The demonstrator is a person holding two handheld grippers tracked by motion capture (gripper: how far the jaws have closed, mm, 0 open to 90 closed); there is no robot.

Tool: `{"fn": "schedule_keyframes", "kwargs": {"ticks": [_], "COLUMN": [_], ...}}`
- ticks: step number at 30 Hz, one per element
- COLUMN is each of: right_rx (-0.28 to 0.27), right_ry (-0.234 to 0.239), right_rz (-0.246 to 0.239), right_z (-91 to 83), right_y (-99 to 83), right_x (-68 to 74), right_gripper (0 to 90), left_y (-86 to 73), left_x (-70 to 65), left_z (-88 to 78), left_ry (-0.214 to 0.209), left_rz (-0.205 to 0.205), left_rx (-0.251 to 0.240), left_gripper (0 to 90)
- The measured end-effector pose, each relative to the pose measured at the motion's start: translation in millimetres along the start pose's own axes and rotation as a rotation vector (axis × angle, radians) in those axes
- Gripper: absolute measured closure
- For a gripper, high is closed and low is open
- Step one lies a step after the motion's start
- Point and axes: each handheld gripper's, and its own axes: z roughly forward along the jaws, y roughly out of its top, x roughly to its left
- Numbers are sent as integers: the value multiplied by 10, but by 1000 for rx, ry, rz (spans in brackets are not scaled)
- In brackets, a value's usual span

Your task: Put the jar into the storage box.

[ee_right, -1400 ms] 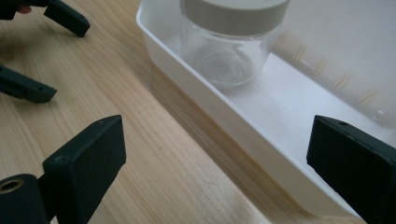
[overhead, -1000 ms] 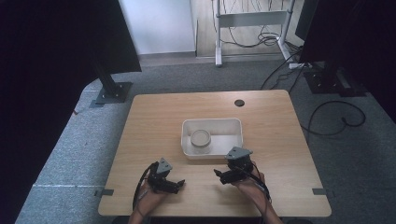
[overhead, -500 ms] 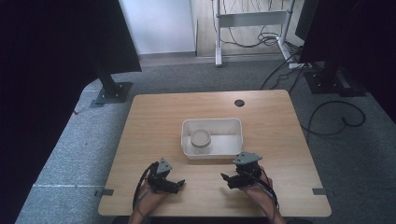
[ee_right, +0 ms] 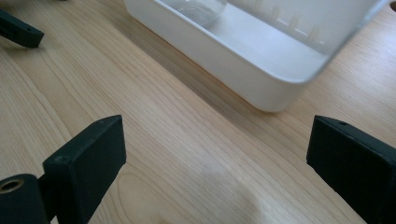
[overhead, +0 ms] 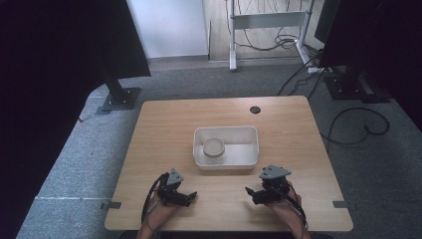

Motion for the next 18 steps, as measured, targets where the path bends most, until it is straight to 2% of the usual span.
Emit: {"fn": "schedule_keyframes", "kwargs": {"ticks": [18], "right_rx": [13], "right_ry": [-59], "right_rz": [52], "right_z": [-226], "right_y": [-234], "right_x": [-172], "right_gripper": [46], "left_y": [0], "left_x": [0], "left_z": [0], "left_ry": [0], "left_rz": [0], "left_rx": [0], "left_gripper": [15]}}
